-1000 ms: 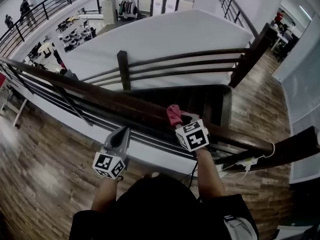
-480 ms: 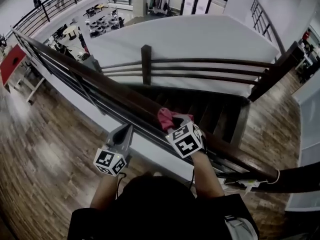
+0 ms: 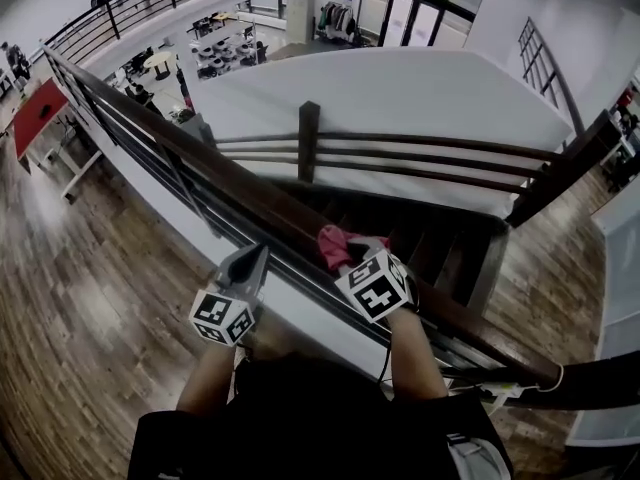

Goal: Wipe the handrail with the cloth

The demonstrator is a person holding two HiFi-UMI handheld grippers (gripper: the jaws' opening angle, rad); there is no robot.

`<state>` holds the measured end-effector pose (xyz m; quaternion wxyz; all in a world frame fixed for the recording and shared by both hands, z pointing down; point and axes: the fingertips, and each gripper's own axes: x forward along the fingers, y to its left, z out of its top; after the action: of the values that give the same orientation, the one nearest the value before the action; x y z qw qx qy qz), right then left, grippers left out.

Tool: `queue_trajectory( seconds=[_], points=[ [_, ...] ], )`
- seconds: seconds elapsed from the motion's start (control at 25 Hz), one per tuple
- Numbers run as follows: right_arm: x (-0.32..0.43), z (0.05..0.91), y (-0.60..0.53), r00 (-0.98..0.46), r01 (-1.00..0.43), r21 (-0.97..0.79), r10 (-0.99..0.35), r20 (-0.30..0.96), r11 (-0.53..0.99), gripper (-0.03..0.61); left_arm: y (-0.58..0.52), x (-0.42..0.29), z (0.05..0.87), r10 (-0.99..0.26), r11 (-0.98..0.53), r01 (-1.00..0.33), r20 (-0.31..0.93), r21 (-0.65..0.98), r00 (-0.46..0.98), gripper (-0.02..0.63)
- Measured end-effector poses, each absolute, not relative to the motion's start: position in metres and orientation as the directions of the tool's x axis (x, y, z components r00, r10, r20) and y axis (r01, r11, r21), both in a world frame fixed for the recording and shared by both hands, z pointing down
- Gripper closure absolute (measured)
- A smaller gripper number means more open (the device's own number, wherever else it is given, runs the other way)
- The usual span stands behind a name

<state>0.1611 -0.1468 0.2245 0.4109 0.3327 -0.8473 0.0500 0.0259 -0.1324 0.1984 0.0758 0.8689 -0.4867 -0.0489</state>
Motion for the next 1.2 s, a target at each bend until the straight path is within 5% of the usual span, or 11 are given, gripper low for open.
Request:
queue_trajectory(
  seconds=[0.76, 1.2],
  points=[
    [0.094, 0.232, -0.205, -0.296, -0.737, 0.234, -0.614, 0.731, 0.634, 0.526, -0.206, -0.088, 0.199, -0.808, -0.587, -0.780, -0.098, 0.217, 0.581, 0.614],
    [0.043, 0.228, -0.242, -0.231, -0.804, 0.248, -0.667, 0.708, 0.541, 0.526, -0.223, -0.163, 0.200, -0.795, -0.603, -0.776, -0.049, 0.187, 0.605, 0.614]
  ],
)
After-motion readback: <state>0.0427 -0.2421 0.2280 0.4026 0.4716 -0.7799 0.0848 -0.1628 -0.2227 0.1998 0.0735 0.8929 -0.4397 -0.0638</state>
